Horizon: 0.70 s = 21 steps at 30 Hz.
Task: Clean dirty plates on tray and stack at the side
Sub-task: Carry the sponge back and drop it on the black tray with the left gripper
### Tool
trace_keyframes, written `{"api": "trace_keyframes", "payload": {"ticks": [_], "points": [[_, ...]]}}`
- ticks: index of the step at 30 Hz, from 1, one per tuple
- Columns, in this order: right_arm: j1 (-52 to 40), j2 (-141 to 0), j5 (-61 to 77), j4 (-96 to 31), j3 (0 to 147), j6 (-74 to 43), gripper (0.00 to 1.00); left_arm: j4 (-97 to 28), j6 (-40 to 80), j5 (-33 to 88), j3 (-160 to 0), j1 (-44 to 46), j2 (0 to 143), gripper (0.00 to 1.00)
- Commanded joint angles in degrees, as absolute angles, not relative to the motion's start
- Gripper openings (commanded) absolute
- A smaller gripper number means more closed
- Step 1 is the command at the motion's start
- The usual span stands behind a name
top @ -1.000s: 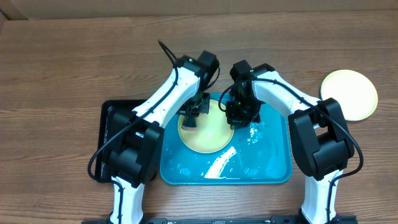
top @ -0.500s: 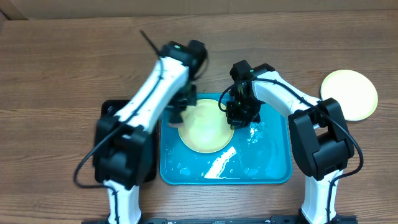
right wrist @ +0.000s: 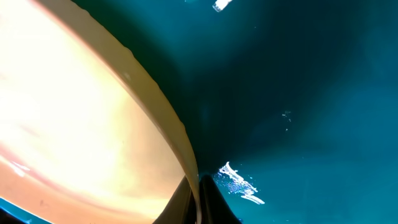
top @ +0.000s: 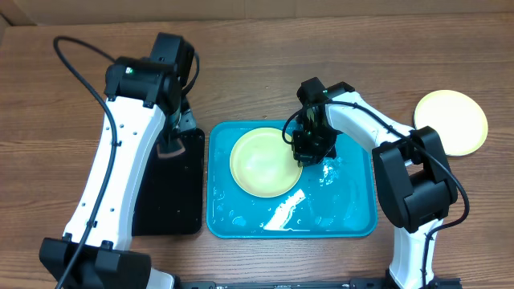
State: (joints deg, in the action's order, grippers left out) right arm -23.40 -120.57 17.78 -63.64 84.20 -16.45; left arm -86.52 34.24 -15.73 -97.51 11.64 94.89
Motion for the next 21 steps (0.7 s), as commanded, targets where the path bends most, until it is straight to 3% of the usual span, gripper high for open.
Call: {"api": "trace_keyframes", "payload": {"ticks": [1, 11, 21], "points": [[-23.09, -120.68, 15.07, -63.24, 83.96, -16.05, 0.04, -84.03, 37.28, -17.50, -89.08, 10.09, 93.71, 0.04], [-23.09, -120.68, 15.27, -64.10, 83.96, -14.96, 0.04, -67.02, 38.98, -14.90, -65.01, 6.55, 91.46, 0.04], [-23.09, -120.68, 15.29, -64.97, 83.96, -15.00, 0.04, -55.13, 31.11, -9.15, -55.64, 1.08, 91.48, 0.04]]}}
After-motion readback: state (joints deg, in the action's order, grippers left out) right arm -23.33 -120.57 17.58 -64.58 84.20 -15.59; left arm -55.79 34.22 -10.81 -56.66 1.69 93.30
